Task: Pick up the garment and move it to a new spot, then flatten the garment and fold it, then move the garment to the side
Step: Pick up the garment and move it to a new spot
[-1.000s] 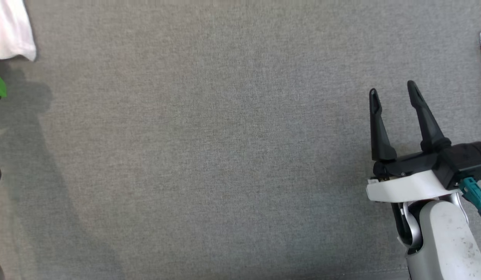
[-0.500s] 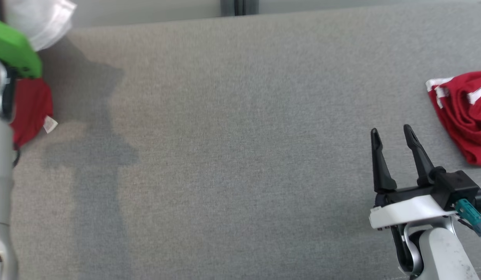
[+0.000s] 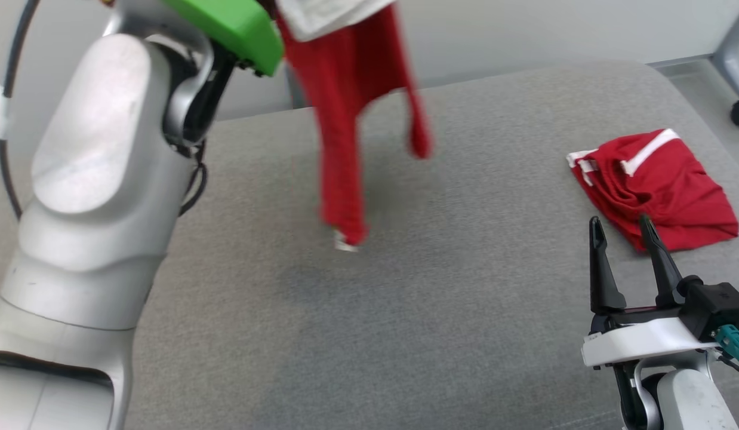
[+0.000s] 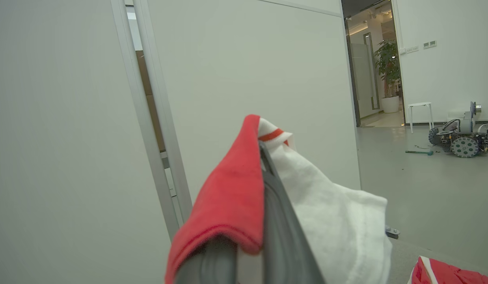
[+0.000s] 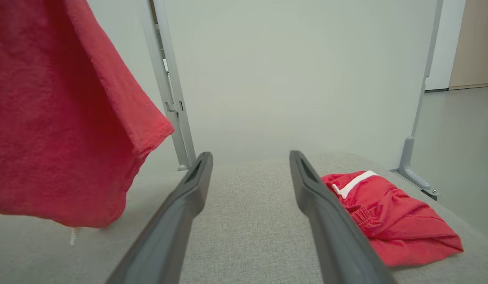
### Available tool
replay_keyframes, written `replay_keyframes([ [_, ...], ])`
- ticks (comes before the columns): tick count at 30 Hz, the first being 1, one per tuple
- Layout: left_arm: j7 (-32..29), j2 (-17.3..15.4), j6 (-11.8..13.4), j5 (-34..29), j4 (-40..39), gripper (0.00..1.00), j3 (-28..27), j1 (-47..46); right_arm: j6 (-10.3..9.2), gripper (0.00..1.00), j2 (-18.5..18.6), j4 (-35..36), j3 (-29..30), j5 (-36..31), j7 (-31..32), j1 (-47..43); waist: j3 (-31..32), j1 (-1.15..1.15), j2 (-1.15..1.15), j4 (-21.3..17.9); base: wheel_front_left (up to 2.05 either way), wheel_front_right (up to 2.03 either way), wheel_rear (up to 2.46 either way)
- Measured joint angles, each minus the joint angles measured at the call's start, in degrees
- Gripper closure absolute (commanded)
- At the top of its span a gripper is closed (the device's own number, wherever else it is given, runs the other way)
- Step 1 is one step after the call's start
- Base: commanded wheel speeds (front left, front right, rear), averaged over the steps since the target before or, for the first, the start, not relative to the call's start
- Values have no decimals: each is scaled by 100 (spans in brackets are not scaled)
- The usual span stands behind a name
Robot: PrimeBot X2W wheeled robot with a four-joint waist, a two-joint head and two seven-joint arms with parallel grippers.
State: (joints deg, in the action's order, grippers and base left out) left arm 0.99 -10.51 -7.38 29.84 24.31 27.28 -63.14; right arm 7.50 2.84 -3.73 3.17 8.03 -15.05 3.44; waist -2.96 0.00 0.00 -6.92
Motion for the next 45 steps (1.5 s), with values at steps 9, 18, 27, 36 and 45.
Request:
replay_keyframes([
  [9,-4,-60,69,389,436,100,219,1025,0,0,2,43,67,103,0,-18,-119,0,0,-372,0,0,0],
  [18,803,-151,394,846,1823,100,-218,2497,0,0,2,81,141,86,0,62,-491,0,0,-354,0,0,0],
  [27,1263,40,417,936,2721,0,-333,2781,0,0,0,-29,-18,-13,0,224,-684,0,0,-124,0,0,0],
  [36,1396,96,309,712,2440,0,-524,2963,0,0,0,-179,40,-125,0,186,-470,0,0,104,0,0,0],
  [45,1413,360,478,123,1131,0,-1084,4281,0,0,-1,-339,32,-172,-1,-143,58,0,0,315,0,0,0],
])
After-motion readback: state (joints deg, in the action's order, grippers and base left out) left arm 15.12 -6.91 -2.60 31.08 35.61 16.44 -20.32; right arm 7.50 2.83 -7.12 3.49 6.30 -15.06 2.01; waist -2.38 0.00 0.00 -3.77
